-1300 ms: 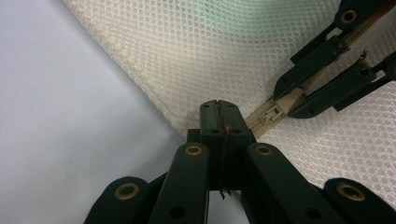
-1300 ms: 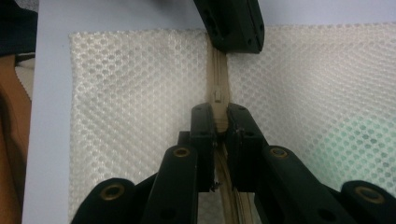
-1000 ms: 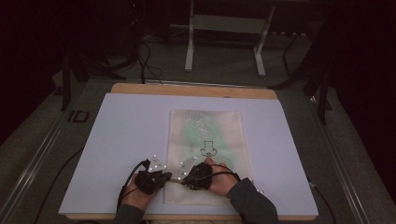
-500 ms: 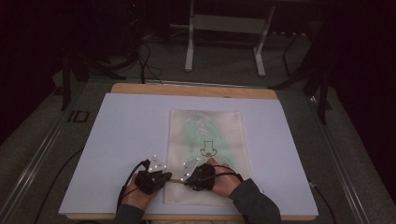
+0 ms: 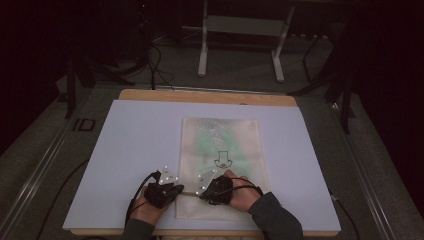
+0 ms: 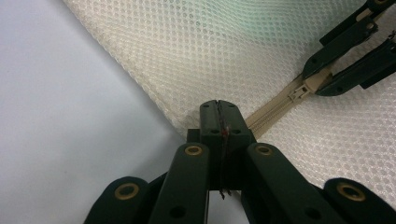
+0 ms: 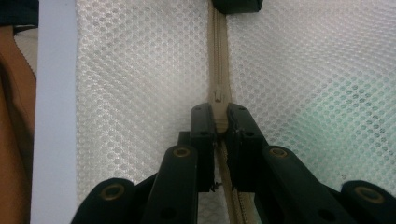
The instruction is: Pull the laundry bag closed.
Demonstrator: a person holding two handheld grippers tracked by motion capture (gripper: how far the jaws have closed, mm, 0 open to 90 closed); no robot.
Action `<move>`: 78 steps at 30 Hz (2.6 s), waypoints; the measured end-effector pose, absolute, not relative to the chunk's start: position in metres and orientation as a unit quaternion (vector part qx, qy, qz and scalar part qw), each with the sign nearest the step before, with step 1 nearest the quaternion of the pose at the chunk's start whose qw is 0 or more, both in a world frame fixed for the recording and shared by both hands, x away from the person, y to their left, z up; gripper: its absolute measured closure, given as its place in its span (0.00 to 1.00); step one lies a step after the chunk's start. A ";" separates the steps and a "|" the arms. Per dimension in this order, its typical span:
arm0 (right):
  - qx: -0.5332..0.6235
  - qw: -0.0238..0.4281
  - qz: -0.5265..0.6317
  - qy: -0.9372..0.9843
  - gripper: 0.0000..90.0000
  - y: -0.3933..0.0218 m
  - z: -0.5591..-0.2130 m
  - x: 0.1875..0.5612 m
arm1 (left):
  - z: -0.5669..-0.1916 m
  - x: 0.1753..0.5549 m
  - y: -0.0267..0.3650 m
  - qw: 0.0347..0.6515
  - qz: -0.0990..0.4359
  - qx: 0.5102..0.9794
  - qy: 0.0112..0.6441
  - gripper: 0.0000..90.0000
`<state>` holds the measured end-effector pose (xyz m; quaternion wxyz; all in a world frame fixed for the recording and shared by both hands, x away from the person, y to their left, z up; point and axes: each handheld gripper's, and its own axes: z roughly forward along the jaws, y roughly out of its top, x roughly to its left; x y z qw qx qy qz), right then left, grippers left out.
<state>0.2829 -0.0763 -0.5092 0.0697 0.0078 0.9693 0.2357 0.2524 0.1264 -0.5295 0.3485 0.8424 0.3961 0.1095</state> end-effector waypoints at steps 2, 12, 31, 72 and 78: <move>0.009 0.069 0.236 0.969 0.92 -0.077 -0.509 0.283 | -0.530 0.252 0.126 0.348 0.110 0.842 0.396 0.99; 0.008 0.070 0.236 0.969 0.92 -0.079 -0.508 0.282 | -0.529 0.252 0.127 0.348 0.109 0.843 0.395 0.99; 0.015 0.071 0.229 0.971 0.92 -0.092 -0.506 0.280 | -0.529 0.252 0.127 0.348 0.108 0.843 0.396 0.99; 0.024 0.063 0.226 0.972 0.92 -0.109 -0.507 0.280 | -0.529 0.252 0.126 0.346 0.109 0.844 0.396 0.99; 0.027 0.063 0.224 0.972 0.92 -0.114 -0.506 0.280 | -0.529 0.252 0.127 0.345 0.108 0.845 0.395 0.99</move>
